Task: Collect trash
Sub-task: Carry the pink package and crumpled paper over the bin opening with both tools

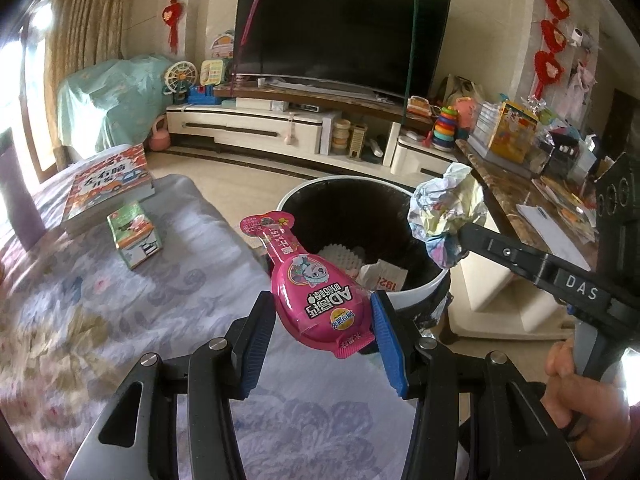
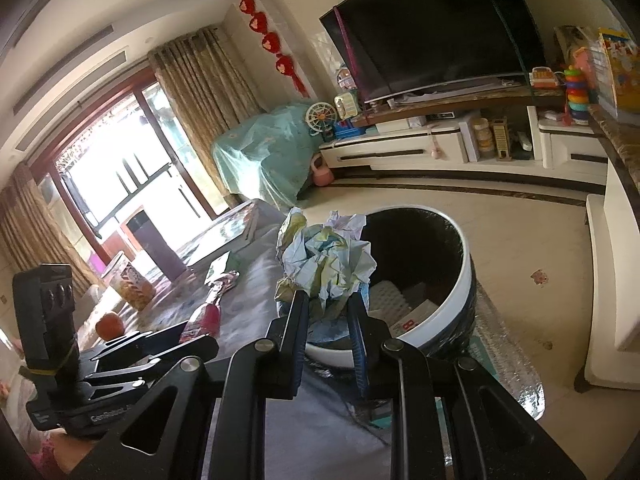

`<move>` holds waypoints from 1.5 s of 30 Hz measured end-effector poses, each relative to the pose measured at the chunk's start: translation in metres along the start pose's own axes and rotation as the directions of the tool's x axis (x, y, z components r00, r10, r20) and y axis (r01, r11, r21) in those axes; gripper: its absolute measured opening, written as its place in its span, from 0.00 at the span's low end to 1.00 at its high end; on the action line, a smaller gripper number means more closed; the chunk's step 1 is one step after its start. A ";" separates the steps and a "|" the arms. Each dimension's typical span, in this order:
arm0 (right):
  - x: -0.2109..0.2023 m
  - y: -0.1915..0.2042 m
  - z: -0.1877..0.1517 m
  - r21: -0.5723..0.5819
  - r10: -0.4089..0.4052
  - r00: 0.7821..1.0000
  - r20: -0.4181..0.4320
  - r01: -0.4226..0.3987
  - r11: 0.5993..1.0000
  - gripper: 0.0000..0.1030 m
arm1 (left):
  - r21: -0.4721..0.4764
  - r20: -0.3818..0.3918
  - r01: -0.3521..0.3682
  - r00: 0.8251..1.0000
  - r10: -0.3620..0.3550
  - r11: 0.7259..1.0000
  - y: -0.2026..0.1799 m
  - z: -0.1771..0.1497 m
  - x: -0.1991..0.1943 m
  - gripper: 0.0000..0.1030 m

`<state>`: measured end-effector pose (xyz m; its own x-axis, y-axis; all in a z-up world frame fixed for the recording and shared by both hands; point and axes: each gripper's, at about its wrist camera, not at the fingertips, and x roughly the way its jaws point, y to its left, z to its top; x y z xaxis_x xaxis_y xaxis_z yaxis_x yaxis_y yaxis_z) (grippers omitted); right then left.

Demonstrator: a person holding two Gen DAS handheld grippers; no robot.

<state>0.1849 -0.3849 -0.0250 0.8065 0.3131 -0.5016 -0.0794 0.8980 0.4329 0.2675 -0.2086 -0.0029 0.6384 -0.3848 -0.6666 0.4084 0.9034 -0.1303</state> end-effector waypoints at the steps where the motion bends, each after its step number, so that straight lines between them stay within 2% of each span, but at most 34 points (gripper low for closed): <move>1: 0.001 -0.001 0.001 0.000 -0.002 1.000 -0.001 0.002 1.000 0.19 | 0.004 0.001 0.000 1.000 0.000 1.000 -0.001 0.001 0.001 0.46; 15: 0.008 -0.013 0.016 -0.011 -0.032 0.999 -0.013 0.032 0.999 0.19 | 0.053 0.000 0.000 1.000 0.000 0.999 -0.016 0.022 0.023 0.46; 45: 0.022 -0.019 0.031 -0.026 -0.057 0.998 -0.038 0.056 0.998 0.19 | 0.079 -0.024 -0.020 0.999 0.022 0.997 -0.024 0.045 0.063 0.46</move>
<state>0.2225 -0.4044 -0.0212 0.7869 0.2732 -0.5534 -0.0494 0.9217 0.3847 0.3278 -0.2628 -0.0091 0.6309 -0.3605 -0.6870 0.4458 0.8932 -0.0592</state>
